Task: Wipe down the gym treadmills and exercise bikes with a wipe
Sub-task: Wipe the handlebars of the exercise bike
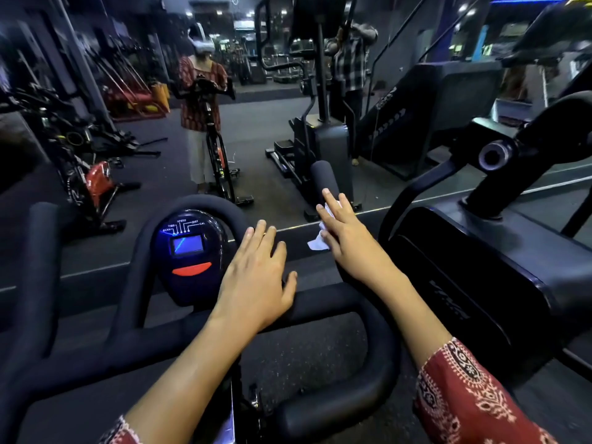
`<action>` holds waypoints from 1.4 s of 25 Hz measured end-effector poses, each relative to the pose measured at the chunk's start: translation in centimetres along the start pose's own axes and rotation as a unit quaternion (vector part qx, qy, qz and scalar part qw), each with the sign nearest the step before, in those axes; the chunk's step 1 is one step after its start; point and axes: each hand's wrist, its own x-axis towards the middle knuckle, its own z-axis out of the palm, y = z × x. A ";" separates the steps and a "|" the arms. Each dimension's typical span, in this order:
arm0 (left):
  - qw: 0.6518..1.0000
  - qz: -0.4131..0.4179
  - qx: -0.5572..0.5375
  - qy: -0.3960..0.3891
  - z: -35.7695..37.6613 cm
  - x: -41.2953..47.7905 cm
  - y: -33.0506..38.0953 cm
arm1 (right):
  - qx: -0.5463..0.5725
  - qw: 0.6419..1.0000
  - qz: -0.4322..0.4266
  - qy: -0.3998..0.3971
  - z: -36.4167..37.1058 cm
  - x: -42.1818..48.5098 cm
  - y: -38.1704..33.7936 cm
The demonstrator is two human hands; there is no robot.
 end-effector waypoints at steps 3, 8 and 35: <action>1.000 -0.005 -0.008 -0.018 -0.3 -0.2 0.0 | 0.005 0.999 0.019 0.028 0.2 -1.7 -0.4; 0.997 -0.028 -0.068 -0.008 -1.0 1.6 0.2 | 0.156 0.982 0.076 0.074 -1.3 -4.5 0.2; 0.861 -0.136 -0.490 0.015 2.4 11.7 1.5 | 0.290 0.941 0.149 0.088 -1.1 5.1 2.8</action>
